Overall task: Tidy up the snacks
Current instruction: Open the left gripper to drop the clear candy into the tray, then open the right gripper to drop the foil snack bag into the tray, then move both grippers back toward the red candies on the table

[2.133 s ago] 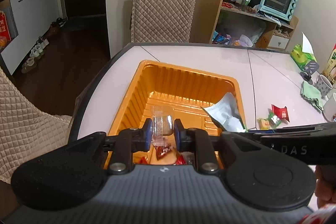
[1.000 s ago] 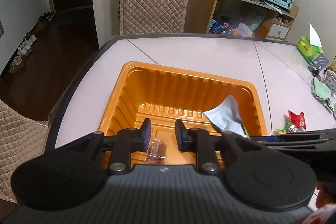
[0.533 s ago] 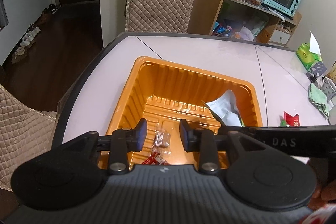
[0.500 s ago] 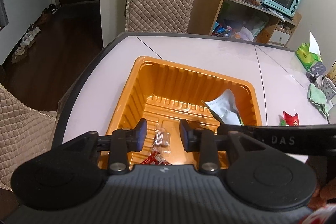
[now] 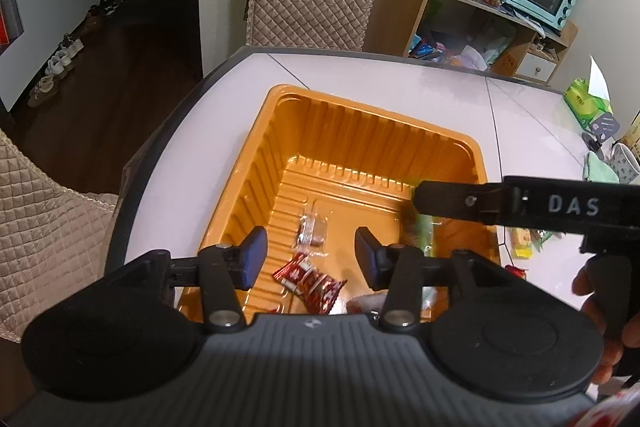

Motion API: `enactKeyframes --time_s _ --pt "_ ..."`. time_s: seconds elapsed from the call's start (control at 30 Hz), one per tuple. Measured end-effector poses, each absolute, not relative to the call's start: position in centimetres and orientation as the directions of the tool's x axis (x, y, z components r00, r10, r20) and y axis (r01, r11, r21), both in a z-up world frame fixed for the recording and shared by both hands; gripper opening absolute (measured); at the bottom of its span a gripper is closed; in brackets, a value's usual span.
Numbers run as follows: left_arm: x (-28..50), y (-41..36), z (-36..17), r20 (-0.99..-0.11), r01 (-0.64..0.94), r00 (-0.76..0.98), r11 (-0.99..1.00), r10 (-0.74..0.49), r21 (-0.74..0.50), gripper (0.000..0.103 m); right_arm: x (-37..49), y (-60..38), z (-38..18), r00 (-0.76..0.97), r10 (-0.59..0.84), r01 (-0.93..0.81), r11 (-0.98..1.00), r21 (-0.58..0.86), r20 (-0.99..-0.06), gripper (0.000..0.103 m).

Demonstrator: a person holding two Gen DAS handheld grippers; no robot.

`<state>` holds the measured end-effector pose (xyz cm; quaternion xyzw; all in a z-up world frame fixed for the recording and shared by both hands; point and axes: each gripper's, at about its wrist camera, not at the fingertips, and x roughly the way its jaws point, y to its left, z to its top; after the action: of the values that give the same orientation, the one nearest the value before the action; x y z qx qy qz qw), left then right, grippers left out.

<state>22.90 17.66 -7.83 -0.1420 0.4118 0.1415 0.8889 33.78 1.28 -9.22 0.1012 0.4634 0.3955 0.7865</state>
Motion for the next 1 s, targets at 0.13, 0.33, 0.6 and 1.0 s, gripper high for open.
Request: enactKeyframes --time_s 0.13,0.33,0.6,1.0 --pt "21.8 17.2 -7.2 -0.767 -0.374 0.625 0.918 0.144 -0.133 0.049 32.9 0.3 -8.8 0.256 0.719 -0.531 0.663 0.527 -0.646 0.066" --pt "20.3 16.1 -6.3 -0.767 -0.376 0.624 0.917 0.149 -0.129 0.051 31.3 -1.4 -8.1 0.268 0.716 -0.525 0.67 0.525 -0.644 0.066" --pt "18.2 14.3 -4.7 -0.75 -0.367 0.644 0.921 0.152 -0.129 0.055 29.2 -4.5 -6.9 0.296 0.709 -0.517 0.682 0.517 -0.64 0.066" --pt "14.5 10.0 -3.8 -0.74 -0.319 0.663 0.937 0.114 -0.142 0.055 24.7 -9.9 -6.1 0.324 0.692 -0.47 0.709 0.525 -0.645 0.066"
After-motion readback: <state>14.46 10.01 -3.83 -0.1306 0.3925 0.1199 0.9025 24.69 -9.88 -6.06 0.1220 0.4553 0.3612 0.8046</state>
